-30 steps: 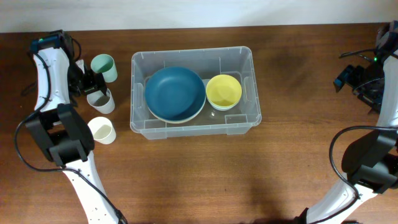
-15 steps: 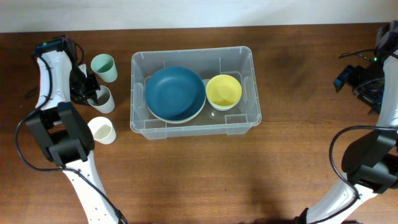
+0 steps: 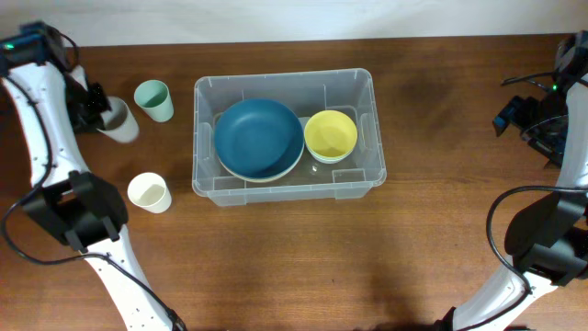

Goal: Pack container
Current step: 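Move the left gripper down to the grey cup and grasp it, then lift the grey cup and carry it over the bin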

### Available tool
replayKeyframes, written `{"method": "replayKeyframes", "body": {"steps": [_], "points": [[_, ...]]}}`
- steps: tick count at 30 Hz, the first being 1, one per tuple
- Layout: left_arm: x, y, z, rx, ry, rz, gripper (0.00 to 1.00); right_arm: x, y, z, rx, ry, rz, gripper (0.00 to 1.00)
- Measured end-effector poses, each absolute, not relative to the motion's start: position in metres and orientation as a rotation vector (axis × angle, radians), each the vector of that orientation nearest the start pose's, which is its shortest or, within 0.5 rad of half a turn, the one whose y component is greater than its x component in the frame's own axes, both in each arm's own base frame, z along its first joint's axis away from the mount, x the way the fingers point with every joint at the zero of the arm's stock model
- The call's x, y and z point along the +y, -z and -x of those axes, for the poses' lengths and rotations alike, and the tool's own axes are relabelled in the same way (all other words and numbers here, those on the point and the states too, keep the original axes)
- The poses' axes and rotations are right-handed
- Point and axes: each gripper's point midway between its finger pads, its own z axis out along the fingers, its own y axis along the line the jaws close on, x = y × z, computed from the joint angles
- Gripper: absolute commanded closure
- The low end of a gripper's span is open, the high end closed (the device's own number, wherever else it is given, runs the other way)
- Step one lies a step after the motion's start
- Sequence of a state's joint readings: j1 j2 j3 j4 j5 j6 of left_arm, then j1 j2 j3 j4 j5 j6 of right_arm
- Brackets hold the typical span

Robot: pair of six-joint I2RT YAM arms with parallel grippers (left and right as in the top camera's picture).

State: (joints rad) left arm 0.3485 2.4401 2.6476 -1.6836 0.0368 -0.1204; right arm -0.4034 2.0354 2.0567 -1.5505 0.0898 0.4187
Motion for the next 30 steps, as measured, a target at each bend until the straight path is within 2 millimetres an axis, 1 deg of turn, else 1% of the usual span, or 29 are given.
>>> {"method": "replayKeyframes", "body": {"steps": [3, 5, 6, 7, 9, 11, 13, 14, 15, 16, 17, 20, 23, 24, 27, 30], "points": [[0.157, -0.172, -0.451, 2.887, 0.051, 0.691, 0.99, -0.168, -0.170, -0.355, 2.837, 0.139, -1.240, 0.01], [0.154, -0.192, -0.452, 2.837, 0.060, 0.673, 1.00, -0.168, -0.170, -0.355, 2.837, 0.139, -1.241, 0.01], [0.150, -0.203, -0.452, 2.810, 0.073, 0.658, 0.99, -0.168, -0.170, -0.355, 2.837, 0.139, -1.240, 0.01], [0.144, -0.221, -0.452, 2.770, 0.095, 0.635, 0.99, -0.168, -0.170, -0.355, 2.837, 0.139, -1.240, 0.01], [0.129, -0.251, -0.449, 2.707, 0.148, 0.587, 0.99, -0.168, -0.170, -0.355, 2.836, 0.139, -1.241, 0.01], [0.107, -0.280, -0.445, 2.648, 0.205, 0.519, 0.99, -0.168, -0.170, -0.355, 2.837, 0.139, -1.240, 0.01], [0.077, -0.312, -0.440, 2.590, 0.257, 0.420, 0.99, -0.168, -0.170, -0.355, 2.837, 0.139, -1.240, 0.01], [0.061, -0.324, -0.437, 2.569, 0.276, 0.370, 0.99, -0.168, -0.170, -0.355, 2.837, 0.139, -1.240, 0.01], [0.039, -0.337, -0.434, 2.547, 0.305, 0.299, 0.99, -0.168, -0.170, -0.355, 2.837, 0.139, -1.240, 0.01], [0.022, -0.345, -0.431, 2.537, 0.324, 0.245, 0.99, -0.168, -0.170, -0.355, 2.837, 0.139, -1.240, 0.01], [-0.001, -0.351, -0.429, 2.528, 0.353, 0.176, 0.99, -0.168, -0.170, -0.355, 2.837, 0.139, -1.240, 0.01], [-0.060, -0.355, -0.423, 2.536, 0.420, -0.007, 0.99, -0.168, -0.170, -0.355, 2.837, 0.139, -1.240, 0.01], [-0.118, -0.344, -0.417, 2.568, 0.469, -0.190, 0.99, -0.168, -0.170, -0.355, 2.837, 0.139, -1.240, 0.01], [-0.137, -0.338, -0.414, 2.584, 0.480, -0.253, 0.99, -0.168, -0.170, -0.355, 2.837, 0.139, -1.240, 0.01], [-0.185, -0.314, -0.406, 2.638, 0.482, -0.401, 0.99, -0.168, -0.170, -0.355, 2.836, 0.139, -1.241, 0.01], [-0.224, -0.281, -0.398, 2.712, 0.461, -0.524, 0.99, -0.168, -0.170, -0.355, 2.836, 0.139, -1.241, 0.01]]}}
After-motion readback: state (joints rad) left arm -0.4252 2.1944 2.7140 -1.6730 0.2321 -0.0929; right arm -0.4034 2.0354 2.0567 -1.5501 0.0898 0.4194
